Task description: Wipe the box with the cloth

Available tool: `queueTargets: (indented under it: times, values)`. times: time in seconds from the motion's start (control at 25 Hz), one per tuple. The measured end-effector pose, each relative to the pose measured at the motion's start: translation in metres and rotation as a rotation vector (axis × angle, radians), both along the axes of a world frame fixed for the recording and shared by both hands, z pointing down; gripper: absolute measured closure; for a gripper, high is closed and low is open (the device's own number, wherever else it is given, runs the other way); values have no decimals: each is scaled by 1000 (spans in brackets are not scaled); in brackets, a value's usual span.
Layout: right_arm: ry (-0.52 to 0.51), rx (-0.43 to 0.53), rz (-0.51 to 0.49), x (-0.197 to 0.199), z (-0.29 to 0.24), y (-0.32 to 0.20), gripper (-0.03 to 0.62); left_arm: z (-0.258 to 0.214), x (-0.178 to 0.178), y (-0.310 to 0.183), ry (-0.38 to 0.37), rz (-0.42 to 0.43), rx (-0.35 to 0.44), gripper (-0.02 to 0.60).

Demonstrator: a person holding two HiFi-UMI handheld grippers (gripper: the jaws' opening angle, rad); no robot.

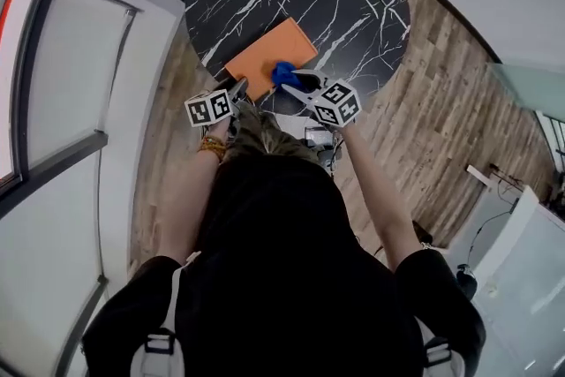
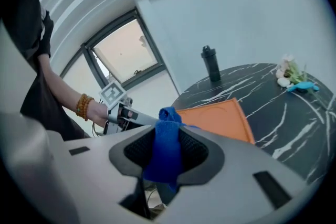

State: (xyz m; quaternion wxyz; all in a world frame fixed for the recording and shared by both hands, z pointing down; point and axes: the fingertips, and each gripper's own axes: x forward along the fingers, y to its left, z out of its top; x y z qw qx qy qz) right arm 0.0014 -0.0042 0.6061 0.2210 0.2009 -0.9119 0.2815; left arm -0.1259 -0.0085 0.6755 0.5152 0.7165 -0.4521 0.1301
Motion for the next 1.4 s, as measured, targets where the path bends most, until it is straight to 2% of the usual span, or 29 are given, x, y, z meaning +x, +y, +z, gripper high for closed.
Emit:
queueTargets:
  times: [0.08,0.24,0.4,0.48,0.68,0.84,0.96,1.12,1.28,1.4]
  values:
    - [-1,-12,63,27,-13,-23,479,3,-4,-1,19,-19,-10,387]
    - [30,-54,142,63,-27,-73,477,13,-8,-4,136,-86,-90,388]
    - [77,-84,176,73,-19,-110,477,23,-4,0,107,-43,-129,391]
    - [94,-93,175,68,-6,-137,477,27,-3,-3,99,-49,-146,386]
    - [91,-151,107,42,28,-192,477,30,1,-4,87,-105,-201,374]
    - [122,-241,-7,22,53,-202,477,34,-4,-7,65,-251,-220,356]
    - [133,-292,-74,18,65,-209,477,36,-2,-17,89,-346,-213,341]
    - [22,-411,-38,21,67,-208,479,37,0,-13,111,-445,-227,344]
    - [-154,-559,110,34,71,-199,482,37,-5,-8,126,-536,-248,347]
    - [-179,-603,131,53,77,-174,482,38,-4,-1,130,-556,-279,350]
